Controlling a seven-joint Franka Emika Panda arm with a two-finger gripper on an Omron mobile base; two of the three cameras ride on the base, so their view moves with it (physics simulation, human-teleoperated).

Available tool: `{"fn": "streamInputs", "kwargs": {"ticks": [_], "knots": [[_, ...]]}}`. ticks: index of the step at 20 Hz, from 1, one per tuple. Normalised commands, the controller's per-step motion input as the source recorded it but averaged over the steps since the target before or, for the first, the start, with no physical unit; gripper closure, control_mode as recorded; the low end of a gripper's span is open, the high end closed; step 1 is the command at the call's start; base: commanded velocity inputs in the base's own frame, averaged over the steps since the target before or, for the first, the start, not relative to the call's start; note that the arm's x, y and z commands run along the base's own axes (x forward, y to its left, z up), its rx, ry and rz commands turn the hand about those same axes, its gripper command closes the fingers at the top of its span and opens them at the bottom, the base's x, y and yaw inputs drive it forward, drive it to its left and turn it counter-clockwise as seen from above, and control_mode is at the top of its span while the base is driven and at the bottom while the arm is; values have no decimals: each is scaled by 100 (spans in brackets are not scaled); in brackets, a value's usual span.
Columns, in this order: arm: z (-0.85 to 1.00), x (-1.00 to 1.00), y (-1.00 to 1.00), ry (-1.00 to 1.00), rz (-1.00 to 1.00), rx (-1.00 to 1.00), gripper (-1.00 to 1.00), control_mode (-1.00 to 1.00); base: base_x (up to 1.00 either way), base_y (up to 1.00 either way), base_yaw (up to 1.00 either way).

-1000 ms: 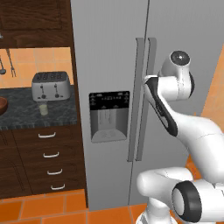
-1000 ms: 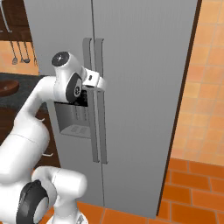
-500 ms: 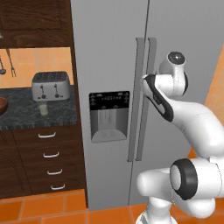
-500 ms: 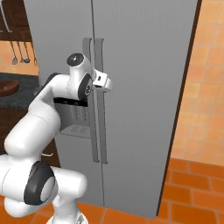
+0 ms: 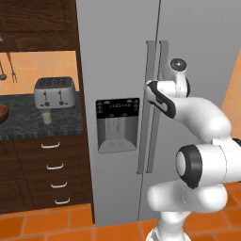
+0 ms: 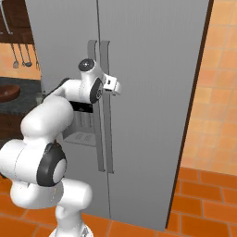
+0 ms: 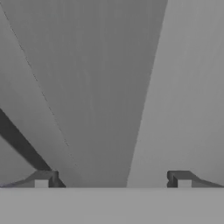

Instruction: Grab a lemon wedge from the fridge and one ice cube from the ice bowl, and put them in the glass of lemonade.

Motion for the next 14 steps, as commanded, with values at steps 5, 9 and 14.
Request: {"fn": "streamInputs", "kwargs": {"ticks": [5, 9, 14], "knots": [[-26, 72, -1, 0, 0, 0, -100, -100, 0, 0, 0], [-21, 1, -40, -12, -1, 0, -100, -100, 0, 0, 0], [-63, -87, -9, -58, -2, 0, -100, -100, 0, 0, 0]]}}
